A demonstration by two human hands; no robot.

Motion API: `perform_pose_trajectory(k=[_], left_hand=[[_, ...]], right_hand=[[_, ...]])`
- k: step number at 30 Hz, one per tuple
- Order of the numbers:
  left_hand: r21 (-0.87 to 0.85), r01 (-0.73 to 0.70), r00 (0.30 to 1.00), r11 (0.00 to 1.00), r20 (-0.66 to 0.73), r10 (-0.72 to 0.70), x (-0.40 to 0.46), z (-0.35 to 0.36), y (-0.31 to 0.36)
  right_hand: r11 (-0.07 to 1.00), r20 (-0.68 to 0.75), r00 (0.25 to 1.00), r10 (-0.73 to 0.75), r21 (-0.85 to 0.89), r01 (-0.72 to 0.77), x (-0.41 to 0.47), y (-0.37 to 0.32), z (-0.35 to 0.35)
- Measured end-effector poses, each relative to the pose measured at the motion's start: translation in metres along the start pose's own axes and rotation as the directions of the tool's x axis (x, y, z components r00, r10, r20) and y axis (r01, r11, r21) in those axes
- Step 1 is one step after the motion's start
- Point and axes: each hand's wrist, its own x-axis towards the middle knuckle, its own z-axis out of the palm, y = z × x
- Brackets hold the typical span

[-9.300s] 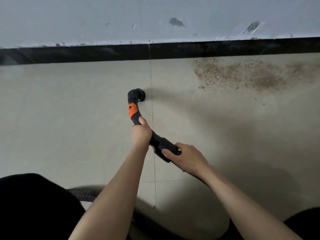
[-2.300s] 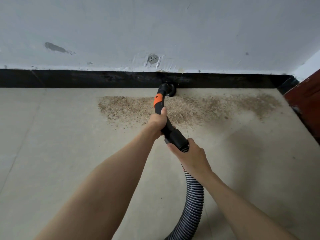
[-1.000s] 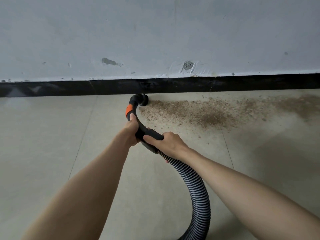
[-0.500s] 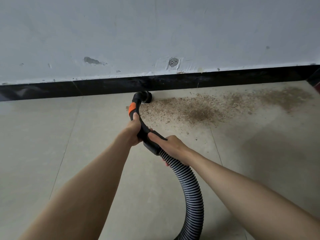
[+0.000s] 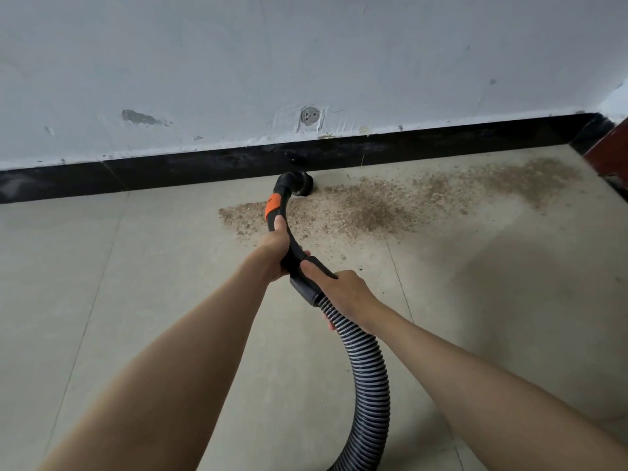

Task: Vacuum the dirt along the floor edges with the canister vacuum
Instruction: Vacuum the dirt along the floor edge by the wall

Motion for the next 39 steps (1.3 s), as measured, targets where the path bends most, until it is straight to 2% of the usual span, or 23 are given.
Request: perform_pose_trajectory(k=[12, 26, 30, 39], left_hand=[[0.034, -0.078, 0.997, 0.996, -0.01, 0.078, 0.021, 0.06, -0.001], [0.154, -0.132, 0.989, 0.979, 0.092, 0.119, 0.027, 0.114, -0.008], [0.179, -0.142, 0.986, 0.974, 0.111, 0.123, 0.029, 0.11, -0.001], [0.14, -0.13, 0.991, 0.982, 0.01, 0.13, 0.031, 0.061, 0.0]], right_hand=[[0.99, -0.103, 0.994, -0.03, 0.136, 0.044, 0.016, 0.028, -0.047], [0.973, -0.211, 0.977, -0.027, 0.219, 0.074, 0.026, 0.069, -0.074], [0.969, -0.199, 0.979, -0.044, 0.229, 0.09, 0.033, 0.061, -0.071], [0.976, -0.082, 0.993, -0.09, 0.19, 0.104, 0.034, 0.043, -0.036]])
